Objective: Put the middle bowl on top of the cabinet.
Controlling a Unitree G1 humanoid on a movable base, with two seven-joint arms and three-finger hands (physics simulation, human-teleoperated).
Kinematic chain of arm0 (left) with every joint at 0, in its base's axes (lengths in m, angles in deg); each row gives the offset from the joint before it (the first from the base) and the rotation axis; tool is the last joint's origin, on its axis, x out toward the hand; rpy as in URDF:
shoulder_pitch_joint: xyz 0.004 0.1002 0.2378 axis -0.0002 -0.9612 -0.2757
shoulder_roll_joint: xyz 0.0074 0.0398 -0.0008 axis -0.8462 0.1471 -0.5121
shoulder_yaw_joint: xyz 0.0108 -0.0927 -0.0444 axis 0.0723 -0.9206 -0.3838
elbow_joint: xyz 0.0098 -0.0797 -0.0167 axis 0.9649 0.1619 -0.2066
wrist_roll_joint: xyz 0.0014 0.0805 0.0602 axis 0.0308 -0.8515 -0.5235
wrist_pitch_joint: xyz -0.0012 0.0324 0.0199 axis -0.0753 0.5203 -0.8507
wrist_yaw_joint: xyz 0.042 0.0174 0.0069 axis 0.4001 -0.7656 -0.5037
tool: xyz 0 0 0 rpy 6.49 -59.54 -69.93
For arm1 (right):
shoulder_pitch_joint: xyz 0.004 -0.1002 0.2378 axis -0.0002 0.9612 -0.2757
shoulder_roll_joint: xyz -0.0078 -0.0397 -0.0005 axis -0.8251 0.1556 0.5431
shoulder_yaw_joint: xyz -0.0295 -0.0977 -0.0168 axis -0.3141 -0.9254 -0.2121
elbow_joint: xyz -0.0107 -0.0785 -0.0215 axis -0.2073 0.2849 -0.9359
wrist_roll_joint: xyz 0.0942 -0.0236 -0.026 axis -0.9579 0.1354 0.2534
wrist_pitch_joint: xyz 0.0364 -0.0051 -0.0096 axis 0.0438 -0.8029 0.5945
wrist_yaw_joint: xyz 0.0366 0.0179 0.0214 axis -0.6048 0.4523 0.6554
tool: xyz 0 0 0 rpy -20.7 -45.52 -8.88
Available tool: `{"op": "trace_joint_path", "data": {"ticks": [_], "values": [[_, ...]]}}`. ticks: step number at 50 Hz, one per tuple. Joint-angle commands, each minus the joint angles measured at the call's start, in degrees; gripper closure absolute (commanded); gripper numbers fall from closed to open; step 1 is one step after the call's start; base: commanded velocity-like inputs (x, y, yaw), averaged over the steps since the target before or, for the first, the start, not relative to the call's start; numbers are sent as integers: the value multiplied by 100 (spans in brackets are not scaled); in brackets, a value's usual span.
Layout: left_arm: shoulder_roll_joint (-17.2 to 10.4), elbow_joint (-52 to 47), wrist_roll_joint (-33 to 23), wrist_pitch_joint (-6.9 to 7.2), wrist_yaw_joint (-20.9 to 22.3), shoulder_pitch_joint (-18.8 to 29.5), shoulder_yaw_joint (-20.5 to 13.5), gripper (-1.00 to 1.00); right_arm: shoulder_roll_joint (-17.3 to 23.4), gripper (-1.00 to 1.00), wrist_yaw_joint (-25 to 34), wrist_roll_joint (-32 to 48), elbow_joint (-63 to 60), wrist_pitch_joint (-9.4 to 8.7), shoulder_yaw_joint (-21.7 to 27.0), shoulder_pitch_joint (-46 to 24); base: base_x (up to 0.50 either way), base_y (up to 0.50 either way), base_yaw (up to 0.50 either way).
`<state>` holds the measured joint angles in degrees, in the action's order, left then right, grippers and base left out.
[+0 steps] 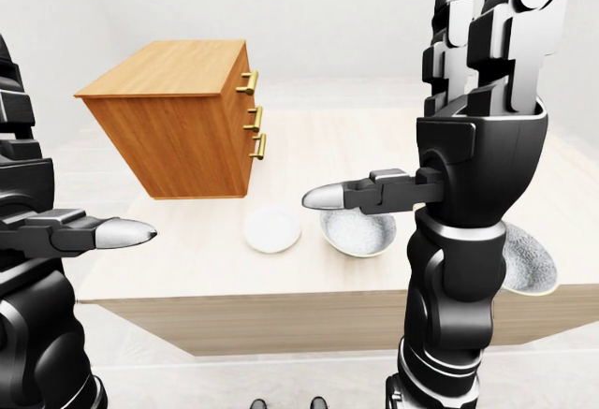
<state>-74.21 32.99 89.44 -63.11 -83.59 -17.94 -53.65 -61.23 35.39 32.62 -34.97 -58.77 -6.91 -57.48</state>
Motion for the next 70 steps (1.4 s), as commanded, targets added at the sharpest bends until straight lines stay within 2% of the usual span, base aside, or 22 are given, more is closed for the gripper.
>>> {"op": "trace_joint_path", "data": {"ticks": [1, 11, 47, 70], "values": [[10, 78, -75, 0, -84, 175, 2, -100, -73, -100, 51, 37, 44, 0, -67, 64, 0, 41, 0], [11, 53, -93, 0, -81, 180, 11, -100, -76, -100, 66, 26, 21, 0, -42, 64, 0, 43, 0], [36, -9, -143, 0, -43, 122, 20, -100, -98, -100, -51, 46, 10, 0, 8, 100, 1, 9, 0], [51, 44, -207, 0, -86, 140, 26, -100, -70, -100, -52, 0, 44, 0, -2, 95, 32, 0, 0]]}}
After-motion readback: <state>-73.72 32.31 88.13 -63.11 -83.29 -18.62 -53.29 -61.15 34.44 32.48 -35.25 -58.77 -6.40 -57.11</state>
